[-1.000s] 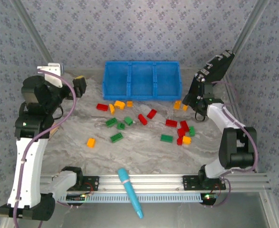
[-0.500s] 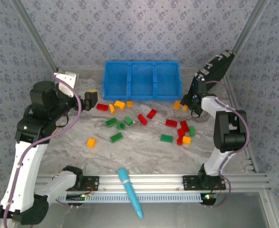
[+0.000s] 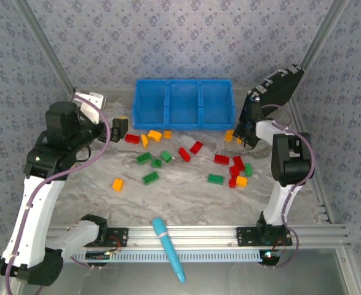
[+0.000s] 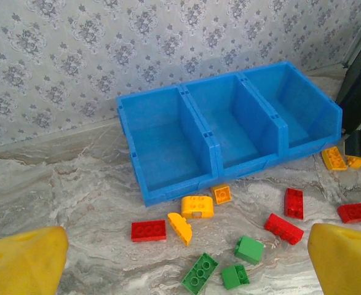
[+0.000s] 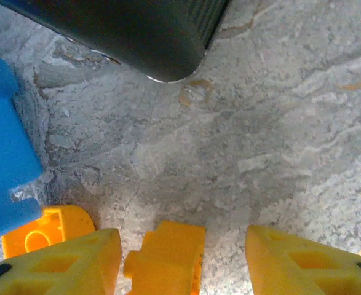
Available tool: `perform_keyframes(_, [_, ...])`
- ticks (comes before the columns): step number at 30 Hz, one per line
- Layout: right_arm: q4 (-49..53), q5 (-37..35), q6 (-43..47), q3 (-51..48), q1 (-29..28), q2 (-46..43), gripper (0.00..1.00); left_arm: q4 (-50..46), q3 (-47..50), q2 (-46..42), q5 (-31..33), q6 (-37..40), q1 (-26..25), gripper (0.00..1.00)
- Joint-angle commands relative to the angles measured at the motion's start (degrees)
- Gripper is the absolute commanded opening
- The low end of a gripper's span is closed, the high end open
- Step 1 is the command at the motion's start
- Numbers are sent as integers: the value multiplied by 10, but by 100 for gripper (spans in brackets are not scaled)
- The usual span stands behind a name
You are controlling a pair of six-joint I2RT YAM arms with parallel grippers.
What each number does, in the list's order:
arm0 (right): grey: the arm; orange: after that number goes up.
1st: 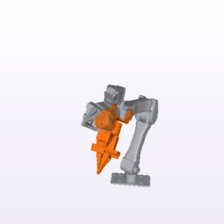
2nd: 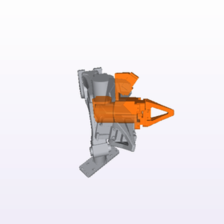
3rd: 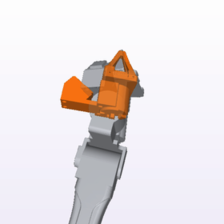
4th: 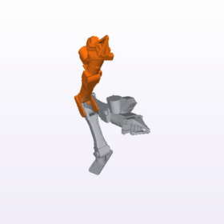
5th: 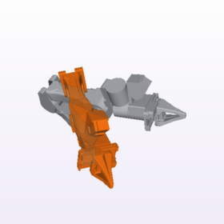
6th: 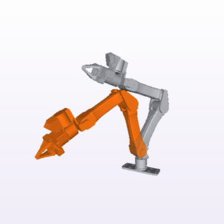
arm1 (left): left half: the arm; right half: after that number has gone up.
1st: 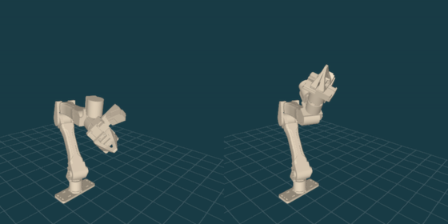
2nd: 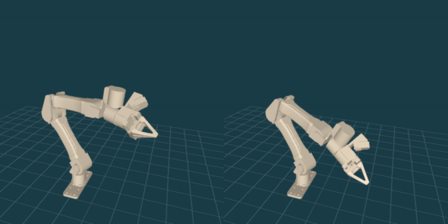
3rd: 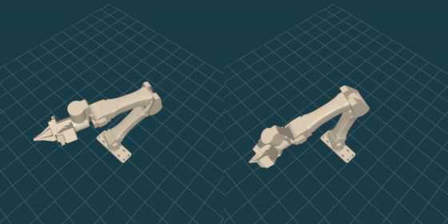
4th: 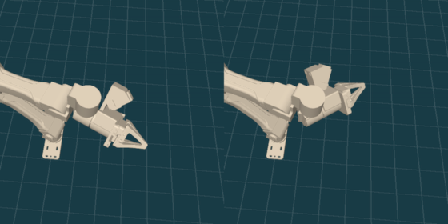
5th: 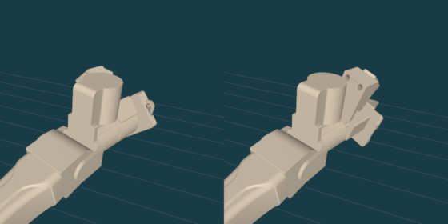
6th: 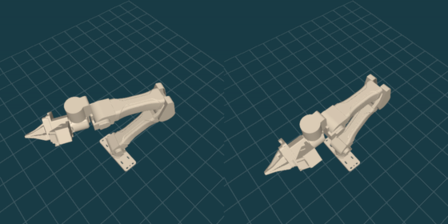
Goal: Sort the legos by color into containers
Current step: Pick up the lego from the middle-right of the table.
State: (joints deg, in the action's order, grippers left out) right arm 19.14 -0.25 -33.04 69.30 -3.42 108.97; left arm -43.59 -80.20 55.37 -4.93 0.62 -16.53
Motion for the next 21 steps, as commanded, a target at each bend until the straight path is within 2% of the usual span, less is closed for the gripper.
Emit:
perform_keyframes(1, [4, -23, -1, 20, -2, 13, 51, -1, -8, -2, 7, 13, -6, 100])
perform_keyframes(6, [17, -43, -1, 24, -7, 13, 37, 2, -6, -2, 8, 17, -10, 100])
perform_keyframes(12, [35, -51, 5, 28, -12, 10, 25, 2, -3, -9, 12, 21, -12, 100])
perform_keyframes(21, [83, -77, 22, 17, -31, -39, 19, 15, 16, -39, 15, 26, -14, 100])
